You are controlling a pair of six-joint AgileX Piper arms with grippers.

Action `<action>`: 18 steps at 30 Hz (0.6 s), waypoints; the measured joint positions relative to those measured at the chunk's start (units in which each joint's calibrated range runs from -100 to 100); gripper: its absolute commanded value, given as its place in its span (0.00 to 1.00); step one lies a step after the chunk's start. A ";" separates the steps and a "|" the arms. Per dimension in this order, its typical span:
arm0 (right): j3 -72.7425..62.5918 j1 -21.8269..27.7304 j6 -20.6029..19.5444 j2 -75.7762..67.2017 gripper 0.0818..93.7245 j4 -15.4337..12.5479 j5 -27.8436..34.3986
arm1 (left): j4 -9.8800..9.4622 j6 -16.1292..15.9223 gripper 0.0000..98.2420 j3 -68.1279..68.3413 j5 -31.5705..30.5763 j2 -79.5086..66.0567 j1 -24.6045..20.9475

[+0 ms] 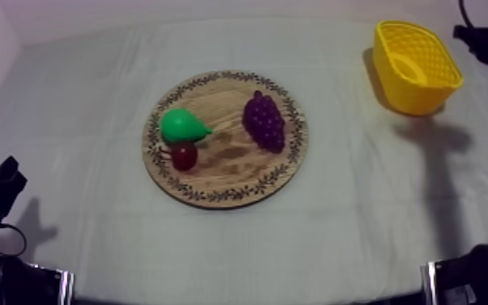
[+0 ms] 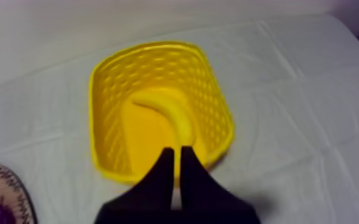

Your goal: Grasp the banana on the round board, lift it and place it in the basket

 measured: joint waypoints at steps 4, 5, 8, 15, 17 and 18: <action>13.02 -0.05 -1.22 -13.95 0.00 -0.88 -1.32 | 0.00 0.00 0.00 0.00 0.00 0.00 0.00; 16.24 -0.05 -1.38 -17.47 0.00 -0.88 -1.53 | 0.00 0.00 0.00 0.00 0.00 0.00 0.00; 25.14 -0.40 -1.35 -27.39 0.00 -1.40 -2.10 | 0.00 0.00 0.00 0.00 0.00 0.00 0.00; 39.43 -1.10 2.17 -44.92 0.00 -7.54 -1.18 | 0.00 0.00 0.00 0.00 0.00 0.00 0.00; 41.89 -1.20 4.80 -49.22 0.00 -11.18 0.02 | 0.00 0.00 0.00 0.00 0.00 0.00 0.00; 42.55 -1.20 6.41 -50.82 0.00 -12.55 0.75 | 0.00 0.00 0.00 0.00 0.00 0.00 0.00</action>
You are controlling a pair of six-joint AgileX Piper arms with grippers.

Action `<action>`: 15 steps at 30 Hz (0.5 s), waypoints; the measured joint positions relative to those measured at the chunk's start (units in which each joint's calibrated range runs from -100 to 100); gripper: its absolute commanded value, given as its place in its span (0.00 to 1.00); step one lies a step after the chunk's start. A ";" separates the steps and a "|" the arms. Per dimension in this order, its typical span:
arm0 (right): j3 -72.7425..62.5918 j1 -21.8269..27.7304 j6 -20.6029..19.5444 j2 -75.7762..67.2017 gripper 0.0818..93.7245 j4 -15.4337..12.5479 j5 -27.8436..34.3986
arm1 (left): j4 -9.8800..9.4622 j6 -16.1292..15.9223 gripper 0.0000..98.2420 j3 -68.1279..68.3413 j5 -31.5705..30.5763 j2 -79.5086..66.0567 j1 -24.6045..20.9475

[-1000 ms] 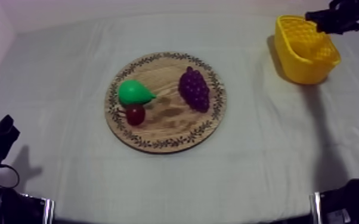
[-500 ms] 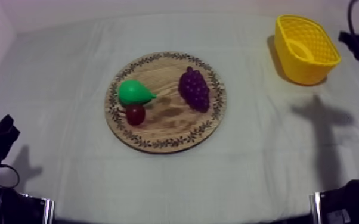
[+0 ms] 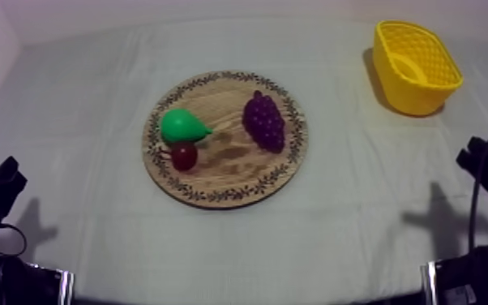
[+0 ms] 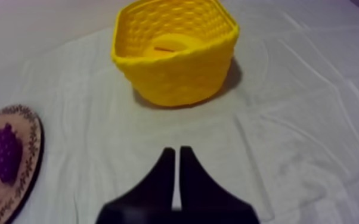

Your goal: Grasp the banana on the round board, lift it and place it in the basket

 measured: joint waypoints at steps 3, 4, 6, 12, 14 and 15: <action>0.90 -0.10 4.44 -5.22 0.00 -3.95 3.27 | 0.00 0.00 0.00 0.00 0.00 0.00 0.00; 0.90 -0.10 5.87 -6.42 0.00 -5.13 4.27 | 0.00 0.00 0.00 0.00 0.00 0.00 0.00; 0.93 0.16 8.54 -9.21 0.00 -7.74 7.33 | 0.00 0.00 0.00 0.00 0.00 0.00 0.00; 1.01 0.99 12.72 -12.79 0.01 -11.15 12.20 | 0.00 0.00 0.00 0.00 0.00 0.00 0.00; 1.01 1.03 12.73 -12.85 0.01 -11.27 12.64 | 0.00 0.00 0.00 0.00 0.00 0.00 0.00; 1.01 1.06 12.55 -12.85 0.01 -11.27 12.85 | 0.00 0.00 0.00 0.00 0.00 0.00 0.00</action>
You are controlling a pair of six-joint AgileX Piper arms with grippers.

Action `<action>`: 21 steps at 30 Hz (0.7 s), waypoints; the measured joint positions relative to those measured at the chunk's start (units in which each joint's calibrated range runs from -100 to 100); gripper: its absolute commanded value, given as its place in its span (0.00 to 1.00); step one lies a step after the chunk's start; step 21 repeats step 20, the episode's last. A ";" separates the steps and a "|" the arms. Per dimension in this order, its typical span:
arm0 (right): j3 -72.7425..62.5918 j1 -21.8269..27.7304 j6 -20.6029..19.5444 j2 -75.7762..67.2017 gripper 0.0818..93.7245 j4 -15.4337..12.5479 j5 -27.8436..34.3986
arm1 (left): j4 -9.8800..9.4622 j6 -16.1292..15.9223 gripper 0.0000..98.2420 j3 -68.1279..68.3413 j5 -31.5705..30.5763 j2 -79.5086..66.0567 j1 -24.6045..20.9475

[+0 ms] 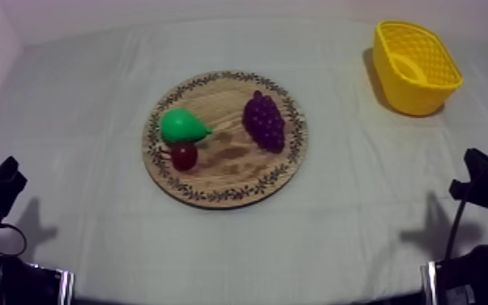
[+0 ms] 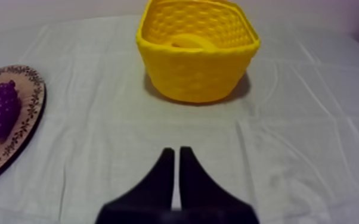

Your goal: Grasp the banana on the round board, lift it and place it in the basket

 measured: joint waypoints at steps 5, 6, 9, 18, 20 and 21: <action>0.00 0.09 1.18 0.00 0.00 -0.14 0.00 | 0.00 0.00 0.00 0.00 0.00 0.00 0.00; 0.00 0.09 2.00 0.00 0.00 -0.14 0.00 | 0.00 0.00 0.00 0.00 0.00 0.00 0.00; 0.00 0.09 3.95 0.00 0.00 -0.14 0.00 | 0.00 0.00 0.00 0.00 0.00 0.00 0.00; 0.00 0.09 4.87 0.00 0.00 -0.14 0.08 | 0.00 0.00 0.00 0.00 0.00 0.00 0.00; 0.00 0.09 4.94 0.00 0.00 -0.14 0.08 | 0.00 0.00 0.00 0.00 0.00 0.00 0.00; 0.00 0.09 4.94 0.00 0.00 -0.14 0.08 | 0.00 0.00 0.00 0.00 0.00 0.00 0.00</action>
